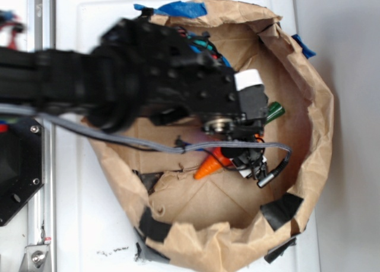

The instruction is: Grab the carrot.

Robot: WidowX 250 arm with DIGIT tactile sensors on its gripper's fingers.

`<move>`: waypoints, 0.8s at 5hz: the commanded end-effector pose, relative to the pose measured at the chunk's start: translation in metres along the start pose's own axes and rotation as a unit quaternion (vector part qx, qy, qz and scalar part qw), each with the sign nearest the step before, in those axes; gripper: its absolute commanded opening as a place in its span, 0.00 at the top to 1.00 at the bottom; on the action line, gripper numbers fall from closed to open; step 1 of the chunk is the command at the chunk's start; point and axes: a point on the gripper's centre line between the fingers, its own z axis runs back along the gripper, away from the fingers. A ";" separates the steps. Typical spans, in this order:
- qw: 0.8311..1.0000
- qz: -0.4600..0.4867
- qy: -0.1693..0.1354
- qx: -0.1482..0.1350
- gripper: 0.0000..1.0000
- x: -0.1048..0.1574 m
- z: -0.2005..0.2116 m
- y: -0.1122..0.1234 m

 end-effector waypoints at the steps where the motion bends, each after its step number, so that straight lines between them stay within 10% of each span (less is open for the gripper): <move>1: 1.000 -0.004 -0.002 -0.020 0.00 -0.003 0.018 -0.009; 4: 0.998 0.001 0.009 -0.067 0.00 -0.003 0.059 -0.017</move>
